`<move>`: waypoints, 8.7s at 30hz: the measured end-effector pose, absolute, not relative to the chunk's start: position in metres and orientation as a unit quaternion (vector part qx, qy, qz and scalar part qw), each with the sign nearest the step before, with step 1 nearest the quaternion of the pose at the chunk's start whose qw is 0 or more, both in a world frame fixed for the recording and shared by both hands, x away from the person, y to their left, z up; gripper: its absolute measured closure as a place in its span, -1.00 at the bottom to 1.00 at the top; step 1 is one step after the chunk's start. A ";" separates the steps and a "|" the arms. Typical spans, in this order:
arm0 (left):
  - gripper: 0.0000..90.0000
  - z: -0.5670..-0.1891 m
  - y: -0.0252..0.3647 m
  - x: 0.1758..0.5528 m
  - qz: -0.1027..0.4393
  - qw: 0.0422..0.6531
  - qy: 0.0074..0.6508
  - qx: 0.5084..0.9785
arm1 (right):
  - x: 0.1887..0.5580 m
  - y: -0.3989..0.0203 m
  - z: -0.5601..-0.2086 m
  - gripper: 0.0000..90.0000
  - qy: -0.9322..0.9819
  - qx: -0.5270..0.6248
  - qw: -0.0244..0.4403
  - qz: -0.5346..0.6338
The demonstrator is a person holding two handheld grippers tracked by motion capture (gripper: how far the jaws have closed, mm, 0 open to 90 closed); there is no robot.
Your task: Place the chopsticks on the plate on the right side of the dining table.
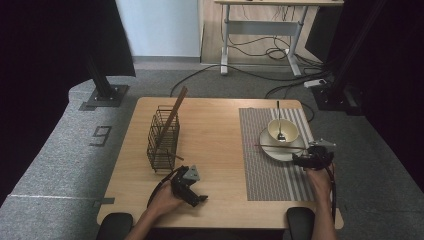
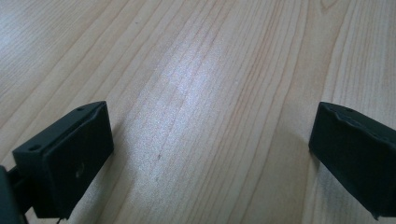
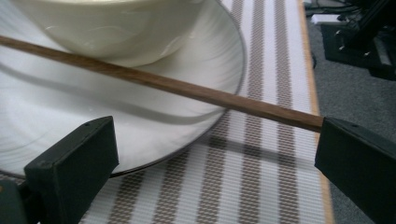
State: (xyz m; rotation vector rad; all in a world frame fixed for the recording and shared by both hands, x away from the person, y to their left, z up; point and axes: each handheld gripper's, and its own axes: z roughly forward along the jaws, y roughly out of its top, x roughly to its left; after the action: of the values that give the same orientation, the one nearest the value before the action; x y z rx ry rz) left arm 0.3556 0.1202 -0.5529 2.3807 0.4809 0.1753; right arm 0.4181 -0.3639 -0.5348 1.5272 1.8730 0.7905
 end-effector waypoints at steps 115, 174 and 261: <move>-1.00 -0.553 0.123 0.341 0.073 0.345 0.201 0.914 | 0.376 -0.134 -0.428 -1.00 0.865 0.270 0.143 0.399; -1.00 -0.552 0.123 0.341 0.072 0.343 0.197 0.915 | 0.410 -0.010 -0.412 -0.72 0.851 0.236 0.123 0.452; -1.00 -0.553 0.122 0.342 0.070 0.345 0.198 0.915 | 0.386 -0.111 -0.326 0.85 0.840 0.191 0.109 0.496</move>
State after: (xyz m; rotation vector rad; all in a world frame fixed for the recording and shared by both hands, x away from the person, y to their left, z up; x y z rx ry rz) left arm 0.3416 0.1225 -0.5527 2.3751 0.5140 0.1827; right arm 0.3855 -0.1107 -0.3257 0.5608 2.4704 1.4580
